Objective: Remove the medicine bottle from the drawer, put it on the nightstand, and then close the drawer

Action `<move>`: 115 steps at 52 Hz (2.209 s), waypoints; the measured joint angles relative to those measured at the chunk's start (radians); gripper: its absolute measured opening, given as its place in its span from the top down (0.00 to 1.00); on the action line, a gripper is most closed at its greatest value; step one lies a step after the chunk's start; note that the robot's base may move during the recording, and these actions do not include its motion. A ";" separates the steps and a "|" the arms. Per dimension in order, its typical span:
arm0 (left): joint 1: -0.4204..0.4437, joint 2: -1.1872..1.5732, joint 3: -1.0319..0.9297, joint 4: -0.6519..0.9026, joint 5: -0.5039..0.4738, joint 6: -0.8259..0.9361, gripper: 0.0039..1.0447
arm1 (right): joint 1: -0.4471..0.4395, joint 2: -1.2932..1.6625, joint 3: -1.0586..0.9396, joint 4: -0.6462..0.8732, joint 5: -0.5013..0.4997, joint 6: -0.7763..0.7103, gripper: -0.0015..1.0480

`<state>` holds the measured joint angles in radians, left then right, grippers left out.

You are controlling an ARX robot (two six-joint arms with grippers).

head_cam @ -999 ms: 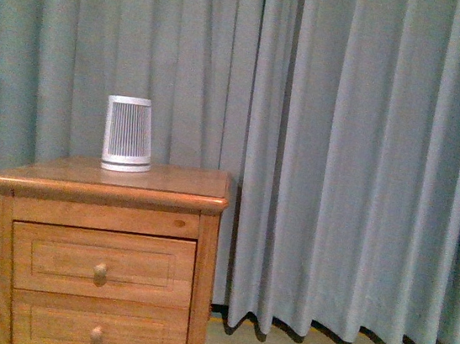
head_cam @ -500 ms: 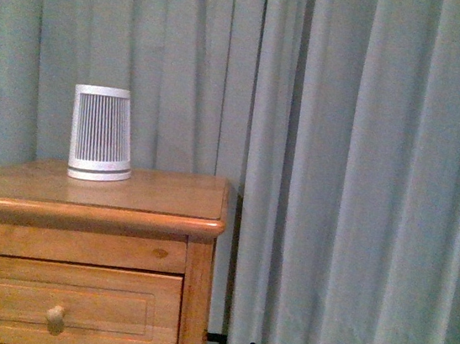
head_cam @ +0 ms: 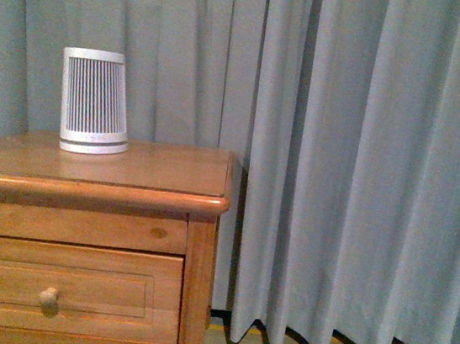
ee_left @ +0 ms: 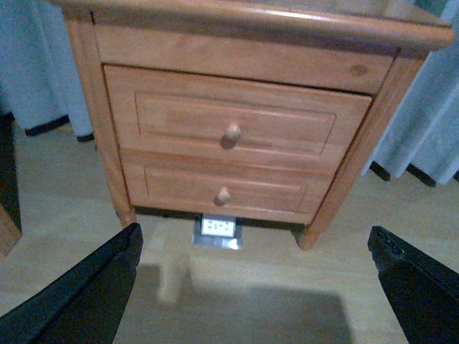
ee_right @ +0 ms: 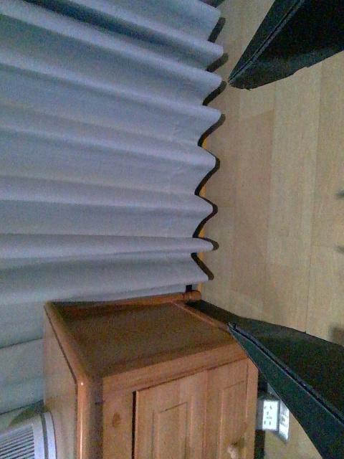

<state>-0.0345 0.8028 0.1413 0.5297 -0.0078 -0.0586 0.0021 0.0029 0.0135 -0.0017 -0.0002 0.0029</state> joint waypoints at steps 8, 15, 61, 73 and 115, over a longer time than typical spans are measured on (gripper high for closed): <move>-0.030 0.476 0.155 0.359 -0.038 0.042 0.06 | 0.000 0.000 0.000 0.000 0.000 0.000 0.07; -0.054 0.776 0.282 0.529 -0.036 0.064 0.06 | 0.000 0.000 0.000 0.000 0.000 0.000 0.07; 0.047 1.603 0.955 0.594 0.106 0.103 0.06 | 0.000 0.000 0.000 0.000 0.000 0.000 0.07; 0.049 1.636 1.017 0.551 0.121 0.081 0.06 | 0.000 0.000 0.000 0.000 0.000 0.000 0.07; 0.044 1.705 1.101 0.520 0.105 0.068 0.06 | 0.000 0.000 0.000 0.000 0.000 0.000 0.07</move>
<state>0.0093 2.5080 1.2423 1.0500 0.0975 0.0097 0.0021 0.0029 0.0135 -0.0017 -0.0002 0.0029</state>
